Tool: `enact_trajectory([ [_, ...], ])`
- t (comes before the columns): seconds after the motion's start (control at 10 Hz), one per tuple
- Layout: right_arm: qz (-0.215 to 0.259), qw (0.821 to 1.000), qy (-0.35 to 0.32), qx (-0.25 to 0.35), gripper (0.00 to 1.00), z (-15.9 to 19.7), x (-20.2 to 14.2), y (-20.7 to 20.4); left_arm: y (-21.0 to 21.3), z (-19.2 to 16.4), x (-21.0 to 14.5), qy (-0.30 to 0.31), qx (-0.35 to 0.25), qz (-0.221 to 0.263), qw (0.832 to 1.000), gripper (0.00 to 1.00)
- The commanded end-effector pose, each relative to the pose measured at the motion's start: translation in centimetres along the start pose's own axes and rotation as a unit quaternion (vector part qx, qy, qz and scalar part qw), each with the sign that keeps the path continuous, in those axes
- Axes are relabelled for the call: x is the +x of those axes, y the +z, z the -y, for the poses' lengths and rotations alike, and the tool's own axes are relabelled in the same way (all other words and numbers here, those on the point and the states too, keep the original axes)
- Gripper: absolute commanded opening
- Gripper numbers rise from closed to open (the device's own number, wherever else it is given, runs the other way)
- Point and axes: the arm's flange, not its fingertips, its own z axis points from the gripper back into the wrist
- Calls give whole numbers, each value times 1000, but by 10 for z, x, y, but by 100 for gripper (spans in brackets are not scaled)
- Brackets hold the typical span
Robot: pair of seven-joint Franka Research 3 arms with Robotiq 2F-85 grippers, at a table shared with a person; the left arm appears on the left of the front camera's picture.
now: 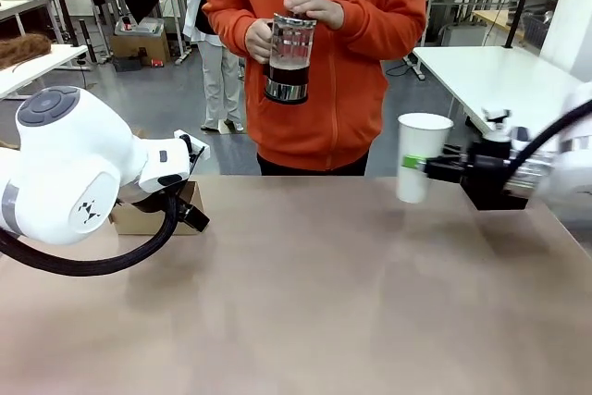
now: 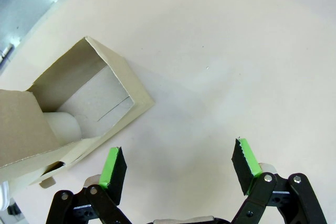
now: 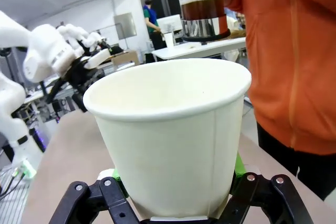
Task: Pour a drink into a cup and package it in a carrier.
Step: Pick up the 600 ml Paper Cup and place it in the middle top area of the table.
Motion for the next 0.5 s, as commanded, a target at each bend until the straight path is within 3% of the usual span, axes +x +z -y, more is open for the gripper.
enact_trajectory([
  [0.0, 9, 999, 17, -28, 81, 33, -12, -35, 0, 0, 0, 1, -1, 1, 1000, 100],
  [0.4, 19, 998, 36, -57, 81, 72, -42, -65, 0, 0, 0, 1, -1, 1, 1000, 100],
])
